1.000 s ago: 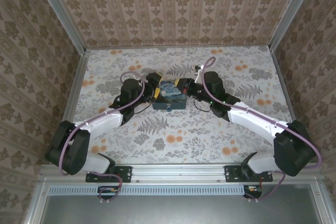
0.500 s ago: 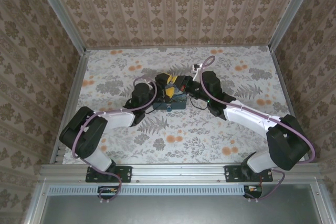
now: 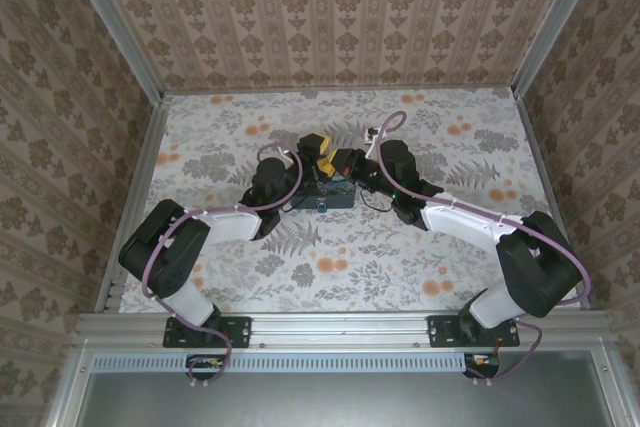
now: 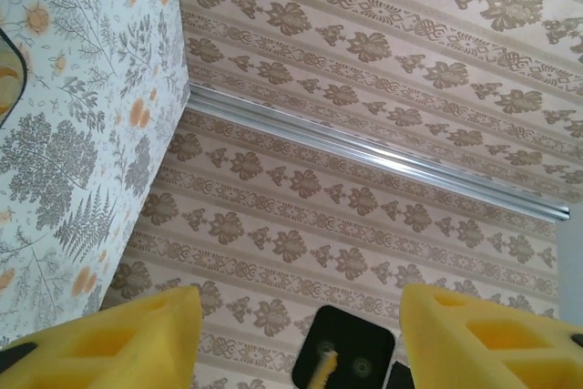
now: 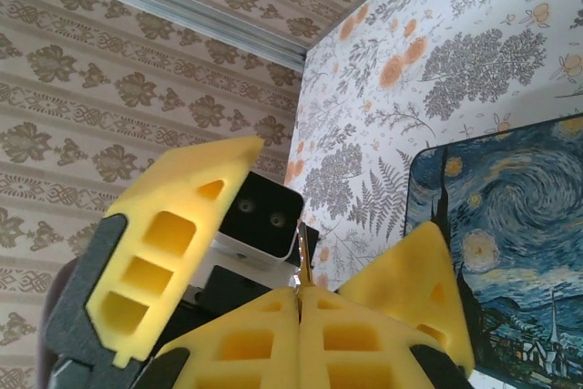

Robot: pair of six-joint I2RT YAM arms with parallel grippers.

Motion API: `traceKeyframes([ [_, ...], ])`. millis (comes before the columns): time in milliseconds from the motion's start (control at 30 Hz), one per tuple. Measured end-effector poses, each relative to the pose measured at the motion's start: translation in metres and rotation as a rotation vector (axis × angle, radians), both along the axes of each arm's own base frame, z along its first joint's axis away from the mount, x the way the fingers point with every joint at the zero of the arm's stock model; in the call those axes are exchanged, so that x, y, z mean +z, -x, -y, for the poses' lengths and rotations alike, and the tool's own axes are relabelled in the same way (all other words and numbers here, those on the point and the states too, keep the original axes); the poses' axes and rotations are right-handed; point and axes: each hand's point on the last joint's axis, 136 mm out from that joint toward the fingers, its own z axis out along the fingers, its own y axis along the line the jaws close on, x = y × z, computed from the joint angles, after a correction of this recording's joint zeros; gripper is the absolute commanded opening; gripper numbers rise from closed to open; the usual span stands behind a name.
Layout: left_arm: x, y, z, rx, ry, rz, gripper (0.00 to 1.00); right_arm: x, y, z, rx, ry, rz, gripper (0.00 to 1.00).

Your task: Unlock the padlock with the key

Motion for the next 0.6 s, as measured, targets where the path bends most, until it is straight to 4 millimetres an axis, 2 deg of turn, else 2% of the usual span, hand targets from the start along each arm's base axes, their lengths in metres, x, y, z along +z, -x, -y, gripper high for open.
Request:
traceKeyframes([
  [333, 0.003, -0.001, -0.002, 0.012, 0.013, 0.011, 0.55, -0.006, 0.000, 0.004, -0.008, 0.003, -0.009, 0.00],
  [600, -0.013, -0.002, -0.005, 0.030, -0.007, -0.014, 0.50, -0.009, -0.002, 0.009, -0.019, 0.005, -0.014, 0.00],
])
